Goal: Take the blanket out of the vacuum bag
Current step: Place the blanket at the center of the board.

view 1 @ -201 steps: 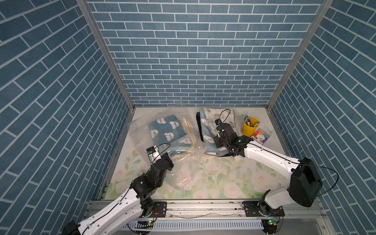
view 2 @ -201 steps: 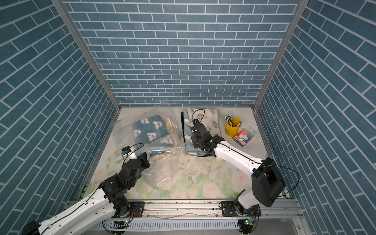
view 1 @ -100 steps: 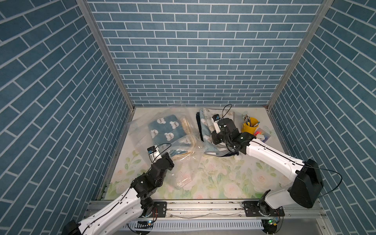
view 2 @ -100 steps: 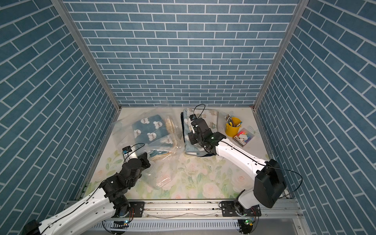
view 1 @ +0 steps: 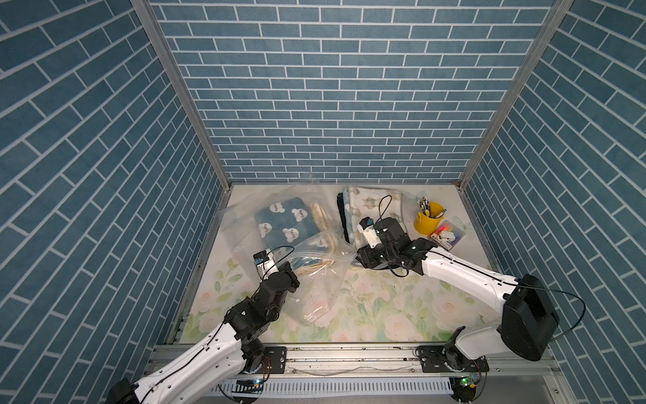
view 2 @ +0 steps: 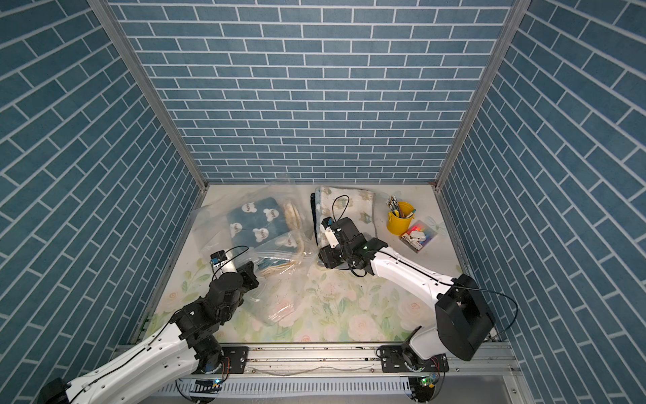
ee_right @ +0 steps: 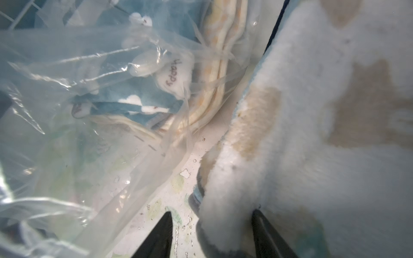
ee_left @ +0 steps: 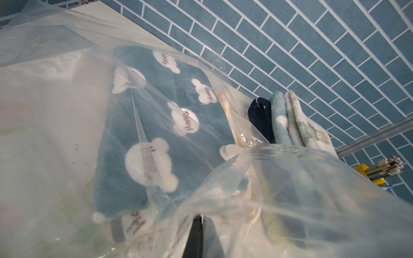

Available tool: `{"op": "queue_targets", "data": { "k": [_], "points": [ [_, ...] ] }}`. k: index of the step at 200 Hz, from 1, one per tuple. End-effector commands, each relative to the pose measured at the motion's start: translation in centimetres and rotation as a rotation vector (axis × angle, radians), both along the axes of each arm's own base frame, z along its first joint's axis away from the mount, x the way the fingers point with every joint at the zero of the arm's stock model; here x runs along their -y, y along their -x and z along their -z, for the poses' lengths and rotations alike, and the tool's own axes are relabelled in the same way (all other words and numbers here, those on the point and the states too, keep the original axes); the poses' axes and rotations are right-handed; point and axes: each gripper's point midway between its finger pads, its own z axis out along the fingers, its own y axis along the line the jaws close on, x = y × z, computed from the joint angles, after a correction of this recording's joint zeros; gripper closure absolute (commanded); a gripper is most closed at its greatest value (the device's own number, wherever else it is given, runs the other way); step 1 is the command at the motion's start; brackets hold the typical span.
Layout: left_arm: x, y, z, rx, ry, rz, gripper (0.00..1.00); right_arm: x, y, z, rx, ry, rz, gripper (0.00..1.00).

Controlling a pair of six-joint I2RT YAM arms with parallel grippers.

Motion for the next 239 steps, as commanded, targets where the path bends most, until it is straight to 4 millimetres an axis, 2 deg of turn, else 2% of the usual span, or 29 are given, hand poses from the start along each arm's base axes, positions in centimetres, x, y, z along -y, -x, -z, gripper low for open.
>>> {"op": "queue_targets", "data": {
  "k": [1, 16, 40, 68, 81, 92, 112, 135, 160, 177, 189, 207, 239],
  "points": [
    [-0.1, -0.2, -0.9, 0.012, -0.010, -0.005, 1.00, 0.7, -2.1, -5.7, 0.106, -0.102, 0.080, 0.44],
    [0.1, -0.3, -0.9, 0.009, -0.006, 0.002, 1.00, 1.2, -4.0, -6.3, 0.119, -0.133, 0.123, 0.49],
    [0.0, -0.2, -0.9, 0.005, -0.008, 0.002, 1.00, 1.1, -6.5, -5.0, 0.107, -0.093, 0.182, 0.54],
    [-0.5, 0.0, -1.3, 0.009, -0.020, -0.017, 1.00, -1.0, -5.5, -3.6, 0.108, -0.067, 0.164, 0.56],
    [-0.9, 0.0, -1.6, 0.019, -0.025, -0.030, 1.00, -1.4, -5.0, -2.6, 0.100, -0.037, 0.167, 0.61],
    [-1.2, 0.0, -1.7, 0.025, -0.030, -0.042, 1.00, -1.2, -5.0, -1.7, 0.106, 0.004, 0.186, 0.62],
    [-1.3, 0.0, -1.5, 0.020, -0.033, -0.052, 1.00, 0.1, -5.6, -0.1, 0.131, 0.091, 0.250, 0.52],
    [-1.1, -0.1, -1.4, 0.011, -0.041, -0.045, 1.00, -0.5, -4.8, 0.8, 0.150, 0.132, 0.240, 0.47],
    [-0.9, -0.2, -1.4, 0.009, -0.038, -0.040, 1.00, -0.6, -4.4, 2.9, 0.136, 0.184, 0.239, 0.42],
    [-0.8, -0.2, -1.4, 0.007, -0.032, -0.036, 1.00, -0.8, -3.9, 3.9, 0.140, 0.198, 0.228, 0.28],
    [-0.8, -0.2, -1.3, 0.005, -0.029, -0.037, 1.00, -1.1, -3.5, 4.6, 0.121, 0.189, 0.212, 0.28],
    [-0.7, -0.2, -1.4, 0.006, -0.022, -0.034, 1.00, -1.0, -3.3, 5.4, 0.114, 0.206, 0.216, 0.35],
    [-0.6, -0.2, -1.4, 0.007, -0.017, -0.032, 1.00, -0.3, -2.6, 4.2, 0.124, 0.167, 0.228, 0.69]
  ]
}}
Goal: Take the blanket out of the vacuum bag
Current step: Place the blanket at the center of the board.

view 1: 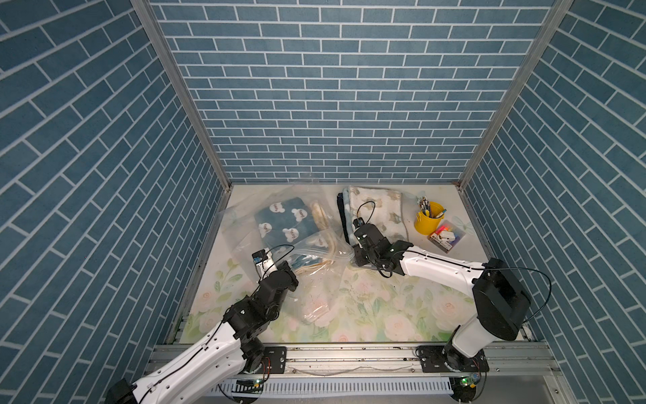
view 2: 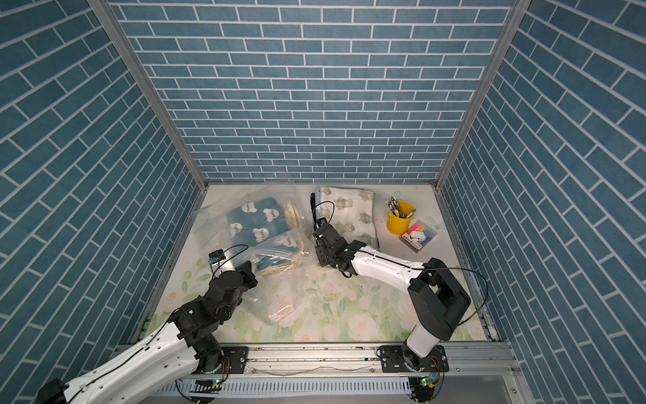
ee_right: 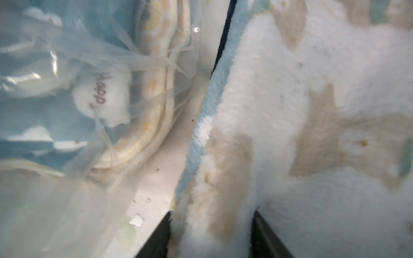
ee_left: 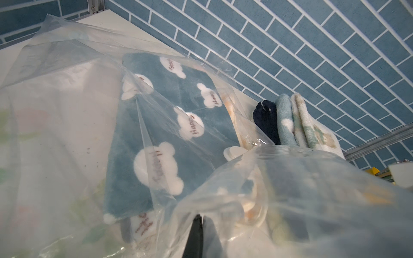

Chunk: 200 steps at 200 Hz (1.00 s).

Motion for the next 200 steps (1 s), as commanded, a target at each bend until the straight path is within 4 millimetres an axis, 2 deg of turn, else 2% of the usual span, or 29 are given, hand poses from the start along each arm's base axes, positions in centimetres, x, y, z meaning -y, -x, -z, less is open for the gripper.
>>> {"op": "queue_targets", "data": {
  "k": [1, 10, 19, 52, 64, 81, 102, 139, 164, 180, 192, 200],
  "points": [
    [0.0, -0.2, -0.9, 0.015, 0.012, -0.007, 1.00, 0.5, 0.5, -1.1, 0.020, -0.031, 0.015, 0.70],
    [0.0, -0.2, -1.0, 0.016, 0.011, -0.007, 1.00, 0.6, 0.8, -1.6, 0.023, -0.047, 0.010, 0.77],
    [0.1, -0.3, -0.9, 0.014, 0.012, -0.004, 1.00, 0.5, 1.2, -2.0, 0.017, -0.065, -0.005, 0.77],
    [0.5, -0.4, -1.1, 0.018, 0.024, 0.010, 1.00, -0.2, 2.6, -3.2, -0.013, -0.125, -0.076, 0.69],
    [0.6, -0.5, -0.5, 0.001, 0.010, 0.013, 1.00, 0.0, 2.7, -3.0, -0.016, -0.116, -0.080, 0.65],
    [0.7, -0.5, -0.6, 0.002, 0.015, 0.015, 1.00, 0.1, 2.8, -2.7, -0.019, -0.107, -0.081, 0.65],
    [0.6, -0.4, -0.8, 0.005, 0.016, 0.015, 1.00, 0.4, 2.9, -2.6, -0.018, -0.098, -0.078, 0.75],
    [0.5, -0.4, -1.0, 0.008, 0.014, 0.013, 1.00, 0.4, 3.7, -3.7, -0.008, -0.120, -0.121, 0.90],
    [0.6, -0.4, -1.3, 0.012, 0.016, 0.017, 1.00, 0.9, 4.1, -5.5, 0.029, -0.145, -0.139, 0.90],
    [0.7, -0.5, -1.2, 0.010, 0.014, 0.018, 1.00, 1.1, 4.2, -6.2, 0.040, -0.140, -0.151, 0.84],
    [0.8, -0.5, -1.2, 0.011, 0.018, 0.021, 1.00, 1.3, 4.1, -5.6, 0.022, -0.117, -0.153, 0.64],
    [0.9, -0.6, -1.2, 0.010, 0.017, 0.024, 1.00, 1.0, 4.2, -5.2, 0.002, -0.110, -0.171, 0.59]
  ]
}}
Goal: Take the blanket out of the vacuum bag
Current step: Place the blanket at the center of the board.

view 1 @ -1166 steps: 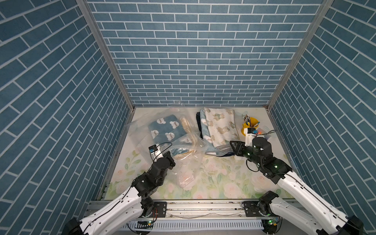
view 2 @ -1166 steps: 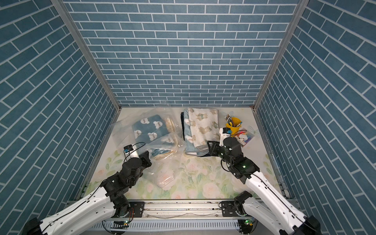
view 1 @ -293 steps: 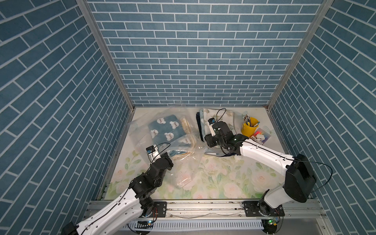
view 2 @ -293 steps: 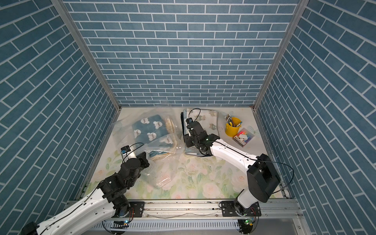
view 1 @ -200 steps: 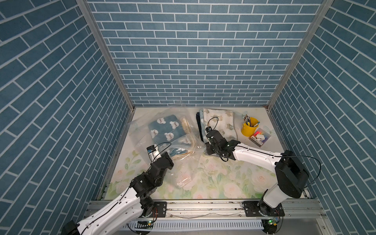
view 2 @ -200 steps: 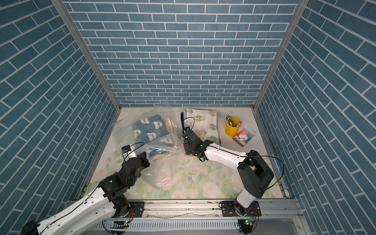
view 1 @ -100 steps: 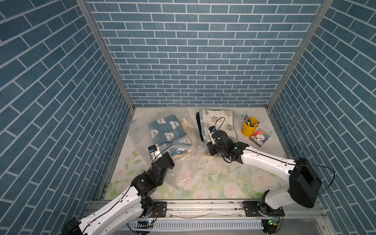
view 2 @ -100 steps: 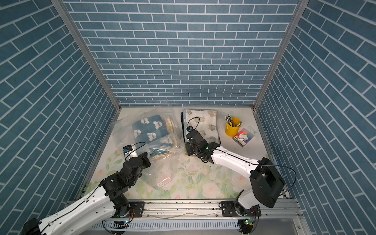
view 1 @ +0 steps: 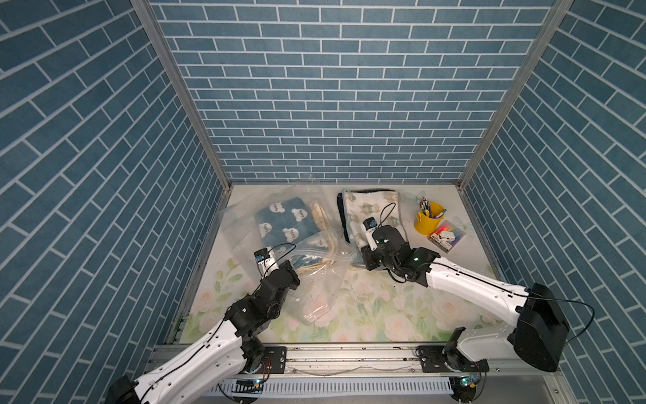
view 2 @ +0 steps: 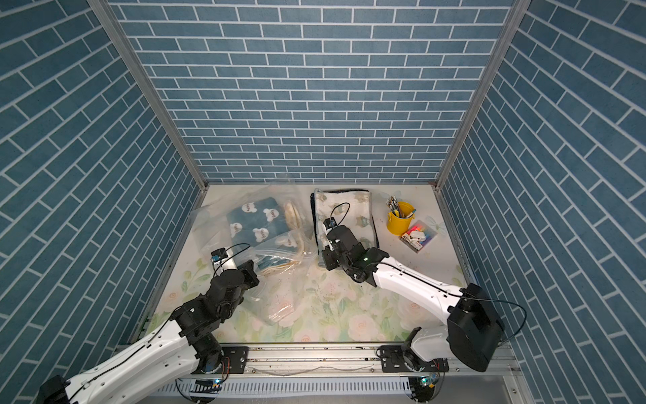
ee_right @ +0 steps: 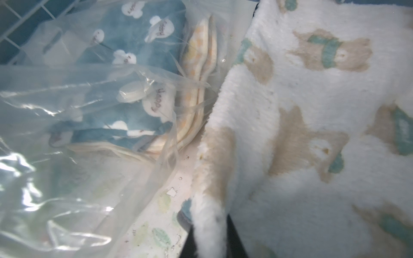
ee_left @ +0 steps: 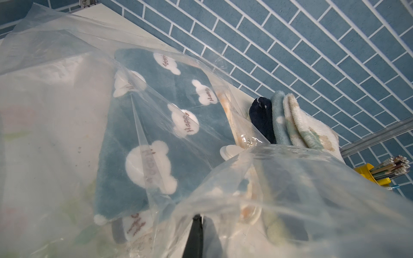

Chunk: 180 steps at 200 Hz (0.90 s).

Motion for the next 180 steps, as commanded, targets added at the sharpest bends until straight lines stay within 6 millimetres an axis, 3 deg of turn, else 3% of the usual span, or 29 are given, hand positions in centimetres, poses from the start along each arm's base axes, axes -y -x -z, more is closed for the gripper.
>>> {"op": "queue_targets", "data": {
  "k": [1, 25, 56, 78, 91, 121, 142, 158, 180],
  "points": [
    [0.2, -0.3, -1.0, 0.016, 0.008, 0.003, 1.00, -0.2, 0.7, 0.8, -0.039, 0.043, -0.059, 0.59],
    [0.3, -0.3, -0.9, 0.012, 0.006, 0.007, 1.00, -0.3, 1.0, 0.3, -0.053, 0.010, -0.082, 0.46],
    [0.2, -0.3, -1.0, 0.018, 0.008, 0.004, 0.99, 0.9, 0.1, -2.5, -0.006, -0.057, -0.031, 0.43],
    [0.3, -0.4, -1.2, 0.020, 0.013, 0.007, 0.98, 2.9, -2.3, -3.0, 0.014, -0.075, 0.074, 0.50],
    [0.4, -0.4, -1.1, 0.018, 0.013, 0.009, 0.98, 4.1, -4.3, -2.5, -0.005, -0.126, 0.125, 0.61],
    [0.6, -0.5, -1.0, 0.013, 0.012, 0.015, 0.99, 5.0, -8.1, 0.9, -0.058, -0.190, 0.191, 0.81],
    [0.5, -0.5, -1.1, 0.012, -0.002, 0.015, 1.00, 4.2, -8.7, 5.4, -0.144, -0.163, 0.189, 0.84],
    [0.2, -0.3, -1.1, 0.010, -0.012, 0.011, 1.00, 4.9, -9.0, 8.2, -0.173, -0.147, 0.225, 0.84],
    [-0.2, -0.1, -1.2, 0.014, -0.019, 0.001, 1.00, 6.1, -9.7, 9.5, -0.171, -0.116, 0.270, 0.84]
  ]
}}
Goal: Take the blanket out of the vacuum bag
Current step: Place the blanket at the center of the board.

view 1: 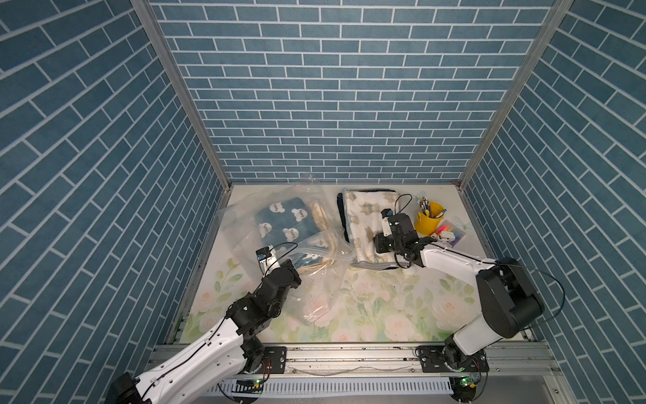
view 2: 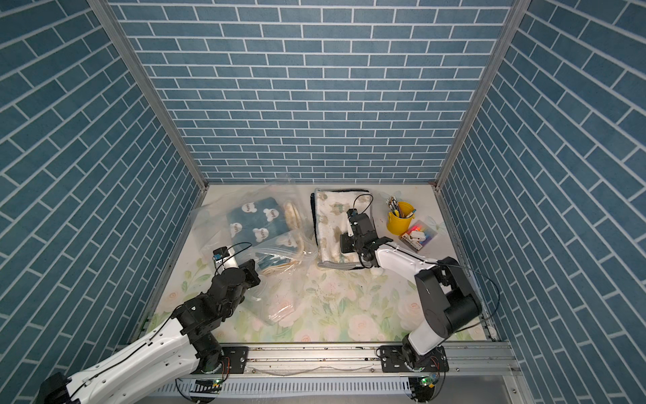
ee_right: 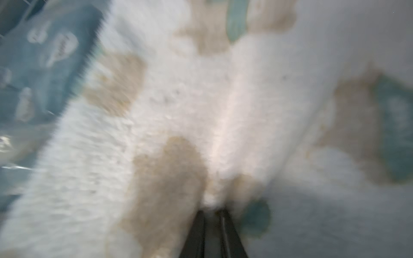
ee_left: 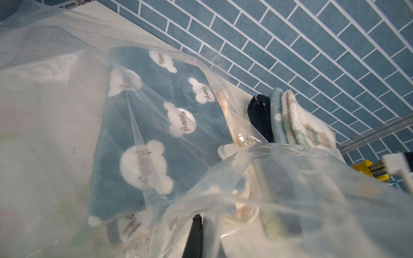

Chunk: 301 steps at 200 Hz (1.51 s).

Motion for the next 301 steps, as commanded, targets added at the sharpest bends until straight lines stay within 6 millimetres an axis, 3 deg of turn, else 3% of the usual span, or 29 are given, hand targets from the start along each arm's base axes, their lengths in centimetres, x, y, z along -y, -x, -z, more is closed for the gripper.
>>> {"op": "queue_targets", "data": {
  "k": [1, 47, 96, 122, 150, 174, 191, 222, 248, 268, 283, 301],
  "points": [
    [-0.6, 0.0, -0.9, 0.017, -0.015, -0.014, 1.00, 0.6, -1.1, 0.3, 0.016, -0.023, 0.051, 0.84],
    [-0.3, -0.3, -0.9, 0.018, -0.021, -0.012, 1.00, 1.1, -3.0, 3.4, -0.037, 0.015, 0.058, 0.83],
    [0.0, -0.5, -0.9, 0.016, -0.029, -0.002, 1.00, 3.4, -5.7, 2.6, 0.013, 0.136, 0.132, 0.83],
    [0.5, -0.6, -1.5, 0.020, -0.036, 0.025, 1.00, 2.7, -5.8, 0.9, 0.032, 0.111, 0.108, 0.82],
    [0.7, -0.4, -2.6, 0.022, -0.049, 0.051, 1.00, 1.1, -4.2, -4.3, 0.098, 0.007, 0.064, 0.79],
    [1.3, -0.3, -3.0, 0.007, -0.072, 0.096, 1.00, -0.5, -0.8, -9.1, 0.153, -0.092, -0.005, 0.75],
    [1.8, -0.4, -3.8, -0.003, -0.075, 0.119, 1.00, -2.4, 3.2, -11.7, 0.179, -0.176, -0.114, 0.73],
    [2.6, -0.2, -2.9, -0.043, -0.091, 0.157, 1.00, -5.2, 11.0, -14.6, 0.181, -0.323, -0.347, 0.77],
    [2.9, -0.5, -2.7, -0.043, -0.085, 0.152, 1.00, -7.7, 18.9, -16.2, 0.170, -0.446, -0.584, 0.86],
    [3.4, -1.0, -3.2, -0.017, -0.056, 0.150, 1.00, -9.4, 24.1, -15.9, 0.143, -0.495, -0.721, 0.90],
    [4.1, -1.5, -3.4, -0.016, -0.046, 0.157, 1.00, -11.2, 27.6, -13.9, 0.100, -0.459, -0.800, 0.92],
    [4.6, -2.3, -3.1, -0.019, -0.046, 0.149, 1.00, -12.9, 29.9, -10.3, 0.045, -0.392, -0.840, 0.92]
  ]
}}
